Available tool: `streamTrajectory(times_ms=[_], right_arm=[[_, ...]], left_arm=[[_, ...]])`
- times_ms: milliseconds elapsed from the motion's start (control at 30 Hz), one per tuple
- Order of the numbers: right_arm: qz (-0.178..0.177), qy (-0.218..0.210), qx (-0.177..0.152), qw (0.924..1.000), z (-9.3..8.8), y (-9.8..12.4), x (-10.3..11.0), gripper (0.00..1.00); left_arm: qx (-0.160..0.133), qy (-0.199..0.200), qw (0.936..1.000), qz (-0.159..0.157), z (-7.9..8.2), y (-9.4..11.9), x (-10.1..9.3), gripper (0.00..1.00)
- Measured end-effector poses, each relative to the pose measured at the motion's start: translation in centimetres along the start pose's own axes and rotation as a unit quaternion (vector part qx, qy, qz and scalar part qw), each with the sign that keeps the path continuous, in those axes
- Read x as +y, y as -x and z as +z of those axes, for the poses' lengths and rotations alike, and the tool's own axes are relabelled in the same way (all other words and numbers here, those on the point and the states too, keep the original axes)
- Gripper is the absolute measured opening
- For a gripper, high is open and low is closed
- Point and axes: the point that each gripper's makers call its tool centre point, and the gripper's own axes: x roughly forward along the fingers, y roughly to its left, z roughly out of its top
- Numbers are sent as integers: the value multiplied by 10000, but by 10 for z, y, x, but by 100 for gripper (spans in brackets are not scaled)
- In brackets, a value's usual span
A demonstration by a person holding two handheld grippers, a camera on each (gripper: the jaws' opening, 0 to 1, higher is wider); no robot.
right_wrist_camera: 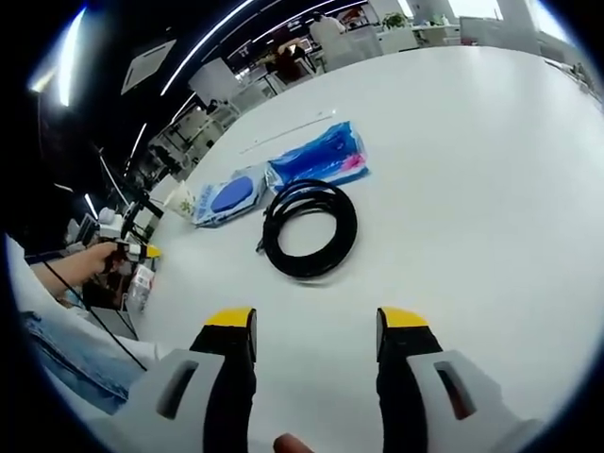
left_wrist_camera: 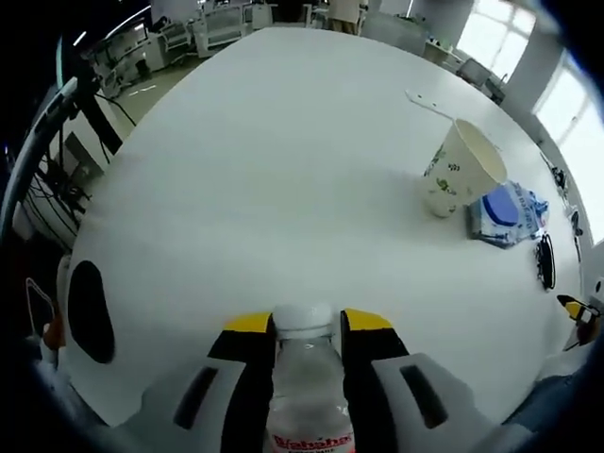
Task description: Arrange the tabletop items into an orderly group along one side of the table until the central work area is clear of visible clutter.
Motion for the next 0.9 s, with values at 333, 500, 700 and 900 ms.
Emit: streamTrajectory(times_ms=[333, 500, 700, 900], right_arm=[[32, 22, -28, 10000, -3, 2, 2, 49], [85, 58, -82, 9999, -2, 3, 6, 49], [134, 45, -86, 9999, -6, 4, 7, 49], [177, 66, -88, 9998, -8, 5, 9, 50]], left_arm=[[-217, -267, 9993, -127, 3, 20, -6, 21], [-436, -271, 9986, -157, 7, 39, -5, 21], [-721, -202, 9970, -211, 9, 72, -1, 21], [-1344, -326, 9900, -279, 14, 107, 0, 20]])
